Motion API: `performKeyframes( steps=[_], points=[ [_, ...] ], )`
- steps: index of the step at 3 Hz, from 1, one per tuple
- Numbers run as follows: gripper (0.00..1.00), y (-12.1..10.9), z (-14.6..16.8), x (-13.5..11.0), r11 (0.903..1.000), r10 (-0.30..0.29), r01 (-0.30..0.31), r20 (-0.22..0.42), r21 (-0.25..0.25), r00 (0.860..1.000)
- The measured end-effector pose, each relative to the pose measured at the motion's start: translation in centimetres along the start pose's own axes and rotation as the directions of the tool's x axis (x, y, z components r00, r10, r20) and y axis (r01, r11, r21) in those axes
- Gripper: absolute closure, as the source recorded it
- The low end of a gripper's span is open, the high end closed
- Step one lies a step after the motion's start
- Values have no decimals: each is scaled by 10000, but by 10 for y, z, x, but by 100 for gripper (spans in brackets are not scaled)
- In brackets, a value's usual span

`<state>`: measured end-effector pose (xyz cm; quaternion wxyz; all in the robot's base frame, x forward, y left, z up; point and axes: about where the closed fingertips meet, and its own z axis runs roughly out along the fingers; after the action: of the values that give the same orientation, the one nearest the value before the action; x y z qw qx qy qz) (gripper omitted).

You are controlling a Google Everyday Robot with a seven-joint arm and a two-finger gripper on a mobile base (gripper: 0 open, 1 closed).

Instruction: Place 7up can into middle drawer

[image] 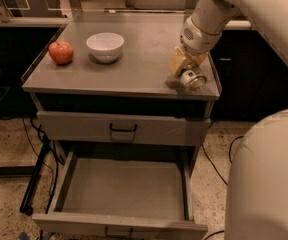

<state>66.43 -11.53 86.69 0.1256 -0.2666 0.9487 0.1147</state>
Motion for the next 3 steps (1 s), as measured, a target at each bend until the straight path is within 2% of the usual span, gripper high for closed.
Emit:
performKeyframes(
  steps=[1, 2, 3],
  points=[
    [100, 27, -23, 11, 9980, -484, 509, 659, -380, 9967],
    [100, 59, -42, 39, 9922, -882, 948, 822, -812, 9927],
    [100, 76, -33, 68, 9872, -803, 863, 493, -1343, 9956]
  ],
)
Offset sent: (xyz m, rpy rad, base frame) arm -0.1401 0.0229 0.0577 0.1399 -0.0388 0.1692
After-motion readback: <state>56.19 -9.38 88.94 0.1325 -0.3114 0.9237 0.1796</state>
